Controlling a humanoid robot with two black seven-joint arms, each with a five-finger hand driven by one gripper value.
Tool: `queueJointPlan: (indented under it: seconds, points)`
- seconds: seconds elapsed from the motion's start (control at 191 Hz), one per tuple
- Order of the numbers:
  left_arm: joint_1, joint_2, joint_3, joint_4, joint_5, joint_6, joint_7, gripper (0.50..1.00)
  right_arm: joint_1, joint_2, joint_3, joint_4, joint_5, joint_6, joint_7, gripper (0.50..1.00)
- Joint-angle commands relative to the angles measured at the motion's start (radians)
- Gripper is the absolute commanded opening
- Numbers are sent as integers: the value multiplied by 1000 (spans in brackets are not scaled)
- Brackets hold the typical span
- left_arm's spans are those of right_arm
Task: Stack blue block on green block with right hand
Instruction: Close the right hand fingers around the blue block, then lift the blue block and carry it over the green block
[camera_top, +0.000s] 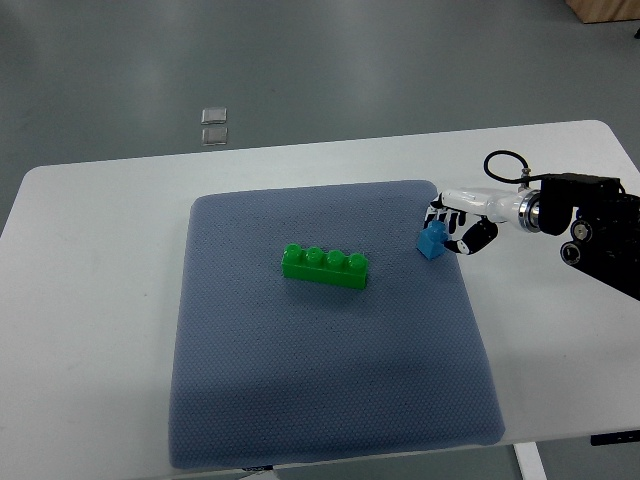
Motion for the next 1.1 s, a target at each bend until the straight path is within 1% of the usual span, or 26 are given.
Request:
queueJointPlan:
  seconds: [0.0,0.079,0.168,0.246,0.414,0.514,0.66,0.718,0.791,0.891,1.027,1.095]
  points:
    - [0,0,0,-1,0,0,0,1000,1,0,0,0,2,-2,5,500]
    - [0,0,0,1,0,0,0,1000,3,0,6,3,3,-8,10,500]
    - [0,0,0,1,0,0,0,1000,33,-1,9,12,12,-32,17,500]
    - [0,0,0,-1,0,0,0,1000,55,-1,14,23,9,-34,30,500]
    - [0,0,0,1,0,0,0,1000,141,5,15,43,6,-32,31,500]
    - [0,0,0,-1,0,0,0,1000,185,50,14,55,5,-32,42,500]
    - [0,0,0,-1,0,0,0,1000,214,94,3,63,-15,-32,59,500]
    - [0,0,0,-1,0,0,0,1000,216,114,3,64,-48,-32,80,500]
    - [0,0,0,-1,0,0,0,1000,211,137,0,64,-118,-32,131,500]
    - [0,0,0,1,0,0,0,1000,202,162,0,64,-173,-34,149,500]
    - [0,0,0,-1,0,0,0,1000,190,175,0,64,-178,-34,168,500]
    - [0,0,0,1,0,0,0,1000,185,177,0,64,-183,-34,194,500]
